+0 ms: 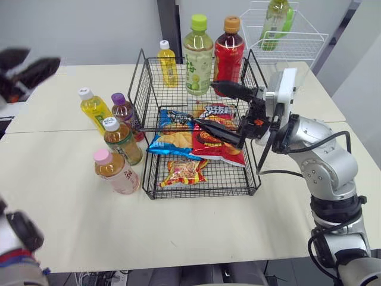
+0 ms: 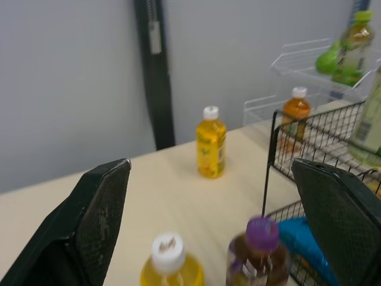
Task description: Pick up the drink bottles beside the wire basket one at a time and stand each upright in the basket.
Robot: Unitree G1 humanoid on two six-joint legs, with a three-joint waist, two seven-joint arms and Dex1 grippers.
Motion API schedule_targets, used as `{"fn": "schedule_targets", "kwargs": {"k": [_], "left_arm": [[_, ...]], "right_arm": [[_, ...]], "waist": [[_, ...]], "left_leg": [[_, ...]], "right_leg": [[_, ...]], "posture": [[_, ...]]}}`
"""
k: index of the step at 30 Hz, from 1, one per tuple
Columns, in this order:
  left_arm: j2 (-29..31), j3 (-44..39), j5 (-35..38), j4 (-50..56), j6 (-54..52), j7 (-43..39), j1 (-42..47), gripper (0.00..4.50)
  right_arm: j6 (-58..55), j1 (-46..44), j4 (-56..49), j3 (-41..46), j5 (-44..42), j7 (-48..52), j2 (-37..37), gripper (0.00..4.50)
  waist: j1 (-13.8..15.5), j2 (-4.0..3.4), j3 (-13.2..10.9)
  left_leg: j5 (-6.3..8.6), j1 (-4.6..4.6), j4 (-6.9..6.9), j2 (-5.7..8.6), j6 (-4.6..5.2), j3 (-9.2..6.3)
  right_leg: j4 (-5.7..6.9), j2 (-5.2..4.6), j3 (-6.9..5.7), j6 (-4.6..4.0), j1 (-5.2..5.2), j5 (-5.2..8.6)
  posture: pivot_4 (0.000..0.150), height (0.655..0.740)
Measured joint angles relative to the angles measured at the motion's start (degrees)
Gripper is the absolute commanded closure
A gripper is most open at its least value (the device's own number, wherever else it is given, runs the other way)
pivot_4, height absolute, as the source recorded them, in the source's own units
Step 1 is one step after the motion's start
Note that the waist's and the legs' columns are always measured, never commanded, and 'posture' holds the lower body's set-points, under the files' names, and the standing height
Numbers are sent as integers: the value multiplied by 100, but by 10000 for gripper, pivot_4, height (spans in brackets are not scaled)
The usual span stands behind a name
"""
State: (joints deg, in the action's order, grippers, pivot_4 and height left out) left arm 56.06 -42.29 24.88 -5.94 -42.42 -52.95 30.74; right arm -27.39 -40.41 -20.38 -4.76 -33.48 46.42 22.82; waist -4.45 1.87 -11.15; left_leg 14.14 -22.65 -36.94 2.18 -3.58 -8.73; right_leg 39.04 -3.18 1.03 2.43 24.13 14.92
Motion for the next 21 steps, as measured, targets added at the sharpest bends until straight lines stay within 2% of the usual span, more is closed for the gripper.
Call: {"fn": "schedule_targets", "kwargs": {"k": [2,5,10,15,21], "left_arm": [[-252,-684,98,629,-181,95,-910,288],[-1035,-1618,355,1518,-441,239,-2288,288],[-1848,-2258,700,2193,-427,403,-3637,288],[-2002,-2270,1028,2371,-342,608,-4161,288],[-1884,-2145,1375,2517,-324,968,-4100,288]], "right_arm": [[2,-103,145,-43,-104,215,-32,0],[-2,-204,345,-85,-199,468,-62,0],[-17,-252,439,-108,-276,634,-98,0],[-16,-254,444,-114,-271,711,-108,0],[-14,-253,444,-114,-194,689,-132,0]], "waist": [[3,-1,-1],[48,1,1],[182,9,6],[278,8,5],[272,8,5]], "left_leg": [[1,8,0,-10,1,8],[1,15,-1,-46,0,21],[-4,29,0,-73,-8,29],[-5,102,3,-78,-11,30],[-5,113,5,-77,-12,43]], "right_leg": [[-2,-3,4,0,-4,-1],[-5,0,2,-11,-8,-9],[-6,8,-3,-25,-15,-18],[-18,28,-7,-20,-90,-10],[-18,46,1,-23,-91,-16]], "posture": [[1500,7400],[1500,7400],[1500,7400],[1500,7400],[1500,7400]]}}
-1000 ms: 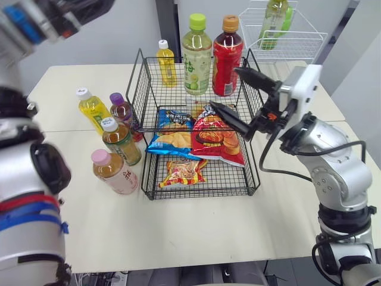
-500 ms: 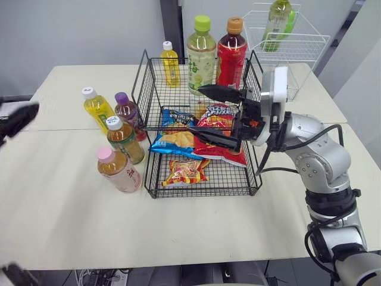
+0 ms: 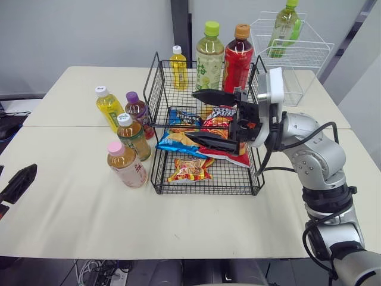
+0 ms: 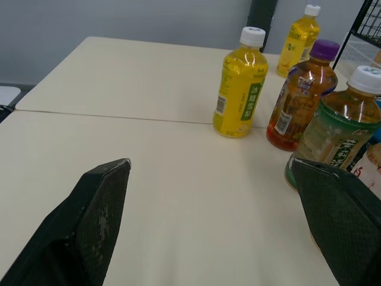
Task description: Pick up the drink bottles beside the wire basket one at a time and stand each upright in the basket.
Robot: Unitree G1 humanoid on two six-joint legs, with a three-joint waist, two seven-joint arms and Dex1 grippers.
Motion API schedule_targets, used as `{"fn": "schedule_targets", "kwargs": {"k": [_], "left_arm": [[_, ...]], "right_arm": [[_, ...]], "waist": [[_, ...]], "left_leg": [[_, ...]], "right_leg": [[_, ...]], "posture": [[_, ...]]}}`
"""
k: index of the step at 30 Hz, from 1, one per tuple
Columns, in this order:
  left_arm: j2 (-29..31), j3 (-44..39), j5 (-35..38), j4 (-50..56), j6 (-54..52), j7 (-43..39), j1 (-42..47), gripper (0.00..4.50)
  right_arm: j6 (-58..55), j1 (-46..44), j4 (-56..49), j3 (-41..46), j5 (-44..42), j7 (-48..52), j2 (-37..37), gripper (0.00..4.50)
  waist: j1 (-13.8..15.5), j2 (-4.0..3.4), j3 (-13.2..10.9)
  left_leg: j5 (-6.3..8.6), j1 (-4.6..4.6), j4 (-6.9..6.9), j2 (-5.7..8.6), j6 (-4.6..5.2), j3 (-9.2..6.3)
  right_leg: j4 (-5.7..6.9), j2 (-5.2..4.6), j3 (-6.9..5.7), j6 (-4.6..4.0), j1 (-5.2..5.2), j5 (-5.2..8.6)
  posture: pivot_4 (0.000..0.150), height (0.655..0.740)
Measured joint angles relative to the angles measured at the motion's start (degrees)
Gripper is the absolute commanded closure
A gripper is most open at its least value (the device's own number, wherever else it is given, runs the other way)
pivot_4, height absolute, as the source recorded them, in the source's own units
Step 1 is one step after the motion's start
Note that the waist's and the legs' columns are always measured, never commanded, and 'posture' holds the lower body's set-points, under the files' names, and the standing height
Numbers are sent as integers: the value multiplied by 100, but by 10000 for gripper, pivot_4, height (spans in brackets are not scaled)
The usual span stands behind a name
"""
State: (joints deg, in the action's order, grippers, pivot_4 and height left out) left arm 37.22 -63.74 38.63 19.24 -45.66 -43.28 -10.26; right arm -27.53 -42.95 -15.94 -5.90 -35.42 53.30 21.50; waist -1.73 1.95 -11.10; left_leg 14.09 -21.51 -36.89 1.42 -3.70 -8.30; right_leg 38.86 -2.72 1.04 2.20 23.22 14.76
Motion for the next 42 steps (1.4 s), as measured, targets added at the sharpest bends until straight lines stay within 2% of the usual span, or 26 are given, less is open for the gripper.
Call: {"fn": "schedule_targets", "kwargs": {"k": [8,14,20,26,42], "left_arm": [[392,702,135,-13,191,432,642,288],[666,1992,-285,-727,636,912,2081,288],[754,3359,-1025,-2205,1246,1094,3510,288],[659,4179,-1682,-3693,2032,1155,4607,288],[228,4975,-2754,-7539,3995,1296,6874,288]], "right_arm": [[16,9,-14,11,94,-183,-10,0],[60,38,-86,29,279,-483,-17,0],[93,108,-251,75,464,-817,-2,0],[88,206,-503,143,516,-1057,66,0],[-7,322,-910,188,555,-1503,232,0]], "waist": [[-2,-2,-1],[6,-5,-3],[-20,-6,-4],[-14,-5,-4],[-28,-4,-4]], "left_leg": [[1,1,7,-10,-1,1],[0,-1,7,-12,-2,0],[0,-13,13,-14,-2,1],[0,-28,12,-13,-3,-1],[0,-35,10,-11,-2,-6]], "right_leg": [[0,25,0,-27,6,-12],[-5,35,1,-30,6,-15],[-5,40,4,-31,21,-16],[0,40,3,-31,37,-17],[0,40,-3,-29,39,-17]], "posture": [[1500,7400],[1500,7400],[1500,7400],[1500,7400],[1500,7400]]}}
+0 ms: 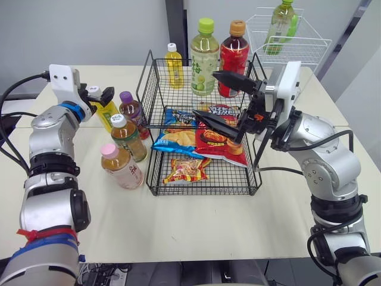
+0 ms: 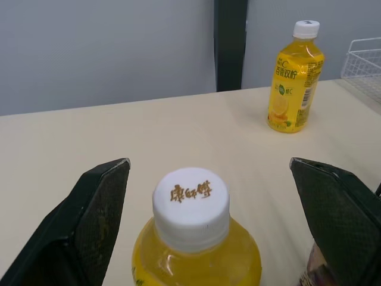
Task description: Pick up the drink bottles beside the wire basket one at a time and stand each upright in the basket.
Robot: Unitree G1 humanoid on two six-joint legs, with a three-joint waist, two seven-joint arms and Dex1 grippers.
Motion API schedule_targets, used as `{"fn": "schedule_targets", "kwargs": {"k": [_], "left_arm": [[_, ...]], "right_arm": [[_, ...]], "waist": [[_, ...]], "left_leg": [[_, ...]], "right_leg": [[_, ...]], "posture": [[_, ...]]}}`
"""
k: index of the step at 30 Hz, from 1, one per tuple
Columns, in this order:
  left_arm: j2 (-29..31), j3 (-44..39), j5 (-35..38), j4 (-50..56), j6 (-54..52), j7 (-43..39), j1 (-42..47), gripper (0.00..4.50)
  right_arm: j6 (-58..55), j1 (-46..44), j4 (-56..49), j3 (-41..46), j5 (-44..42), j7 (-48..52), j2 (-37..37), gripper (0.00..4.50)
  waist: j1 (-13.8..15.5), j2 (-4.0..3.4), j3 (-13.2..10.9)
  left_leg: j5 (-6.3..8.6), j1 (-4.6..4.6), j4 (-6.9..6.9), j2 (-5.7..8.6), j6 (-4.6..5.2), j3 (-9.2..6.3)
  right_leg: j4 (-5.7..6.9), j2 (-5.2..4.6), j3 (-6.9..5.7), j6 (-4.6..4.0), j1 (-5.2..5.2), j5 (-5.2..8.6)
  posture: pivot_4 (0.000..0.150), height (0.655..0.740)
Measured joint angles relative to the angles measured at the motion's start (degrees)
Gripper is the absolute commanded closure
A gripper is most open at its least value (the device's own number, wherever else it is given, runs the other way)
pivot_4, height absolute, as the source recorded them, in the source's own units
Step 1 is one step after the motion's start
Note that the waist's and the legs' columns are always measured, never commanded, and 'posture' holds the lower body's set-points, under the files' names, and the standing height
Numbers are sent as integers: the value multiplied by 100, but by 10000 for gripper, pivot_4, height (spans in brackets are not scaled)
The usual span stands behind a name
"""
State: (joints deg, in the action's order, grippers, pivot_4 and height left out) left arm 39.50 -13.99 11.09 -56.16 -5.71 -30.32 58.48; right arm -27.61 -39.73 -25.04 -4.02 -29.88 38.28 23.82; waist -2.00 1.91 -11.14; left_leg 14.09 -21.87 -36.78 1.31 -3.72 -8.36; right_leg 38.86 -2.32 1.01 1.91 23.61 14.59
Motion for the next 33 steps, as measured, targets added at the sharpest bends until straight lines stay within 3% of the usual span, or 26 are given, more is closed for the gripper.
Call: {"fn": "schedule_targets", "kwargs": {"k": [11,15,22,33], "left_arm": [[-52,25,-303,-916,502,175,345,288],[-52,25,-347,-1013,532,197,397,8710],[-53,16,-358,-1145,627,217,463,31220],[-16,-45,-338,-1184,639,189,481,31435]], "right_arm": [[-79,58,-193,2,-1,-193,49,0],[-99,81,-232,2,-4,-224,59,0],[-139,82,-232,2,-6,-244,63,0],[-151,82,-233,2,-8,-252,63,0]], "waist": [[1,0,0],[0,0,0],[0,0,0],[-16,2,-1]], "left_leg": [[0,-4,0,2,0,-4],[0,-3,0,1,0,-4],[0,-4,0,2,0,-5],[0,-6,1,1,0,-6]], "right_leg": [[0,0,-2,2,1,0],[1,1,-2,2,1,0],[1,1,-2,2,1,0],[1,2,-3,2,3,0]], "posture": [[1500,7400],[1500,7400],[1500,7400],[1500,7400]]}}
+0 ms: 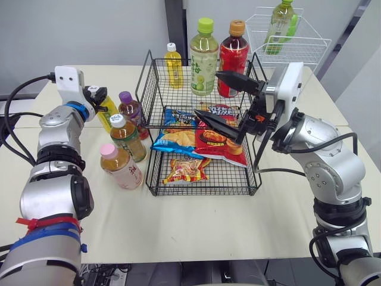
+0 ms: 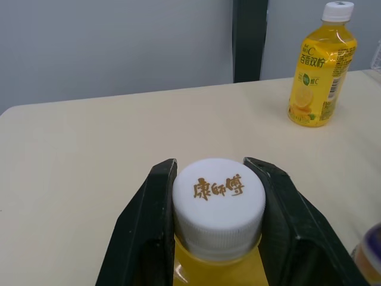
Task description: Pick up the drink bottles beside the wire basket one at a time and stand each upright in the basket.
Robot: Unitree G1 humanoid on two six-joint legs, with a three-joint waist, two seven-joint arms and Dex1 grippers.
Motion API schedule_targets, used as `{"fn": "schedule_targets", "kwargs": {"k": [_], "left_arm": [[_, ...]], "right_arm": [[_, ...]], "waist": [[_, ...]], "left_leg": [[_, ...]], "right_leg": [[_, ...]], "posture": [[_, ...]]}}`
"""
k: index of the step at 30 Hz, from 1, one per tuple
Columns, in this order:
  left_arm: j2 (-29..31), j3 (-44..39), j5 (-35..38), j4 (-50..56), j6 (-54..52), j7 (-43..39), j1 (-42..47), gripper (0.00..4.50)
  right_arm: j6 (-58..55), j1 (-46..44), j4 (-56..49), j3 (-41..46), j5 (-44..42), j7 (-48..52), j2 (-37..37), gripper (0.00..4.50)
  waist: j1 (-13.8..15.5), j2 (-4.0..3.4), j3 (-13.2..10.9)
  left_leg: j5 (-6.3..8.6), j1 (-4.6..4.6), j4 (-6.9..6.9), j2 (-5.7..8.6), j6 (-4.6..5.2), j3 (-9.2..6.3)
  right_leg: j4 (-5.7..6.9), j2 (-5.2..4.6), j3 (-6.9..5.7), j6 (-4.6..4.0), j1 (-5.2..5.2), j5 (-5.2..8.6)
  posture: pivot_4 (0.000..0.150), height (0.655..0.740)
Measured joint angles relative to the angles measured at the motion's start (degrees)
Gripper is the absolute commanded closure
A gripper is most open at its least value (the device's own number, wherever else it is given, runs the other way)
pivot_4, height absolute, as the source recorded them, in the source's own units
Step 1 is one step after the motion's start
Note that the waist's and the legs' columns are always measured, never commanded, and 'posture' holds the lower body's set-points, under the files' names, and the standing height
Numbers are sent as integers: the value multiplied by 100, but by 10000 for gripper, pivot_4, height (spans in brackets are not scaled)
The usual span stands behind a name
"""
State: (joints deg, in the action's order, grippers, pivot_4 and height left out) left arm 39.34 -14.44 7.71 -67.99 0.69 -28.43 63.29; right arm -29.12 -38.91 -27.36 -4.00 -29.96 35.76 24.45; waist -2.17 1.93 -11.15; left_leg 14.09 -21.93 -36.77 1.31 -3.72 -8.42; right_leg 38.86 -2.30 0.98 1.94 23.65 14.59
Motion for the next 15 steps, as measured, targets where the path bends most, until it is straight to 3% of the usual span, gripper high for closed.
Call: {"fn": "schedule_targets", "kwargs": {"k": [8,15], "left_arm": [[486,-111,131,245,-60,-893,239,31435],[947,103,230,981,-1223,-2183,1795,31435]], "right_arm": [[0,22,0,12,-42,18,-6,0],[-5,244,-32,64,-48,-108,-71,0]], "waist": [[-59,7,-4],[-31,23,-15]], "left_leg": [[-2,-81,-14,0,-1,-12],[-2,-103,-14,12,-2,-26]], "right_leg": [[10,3,-7,-1,68,-3],[-5,1,-16,2,70,-2]], "posture": [[1500,7400],[1500,7400]]}}
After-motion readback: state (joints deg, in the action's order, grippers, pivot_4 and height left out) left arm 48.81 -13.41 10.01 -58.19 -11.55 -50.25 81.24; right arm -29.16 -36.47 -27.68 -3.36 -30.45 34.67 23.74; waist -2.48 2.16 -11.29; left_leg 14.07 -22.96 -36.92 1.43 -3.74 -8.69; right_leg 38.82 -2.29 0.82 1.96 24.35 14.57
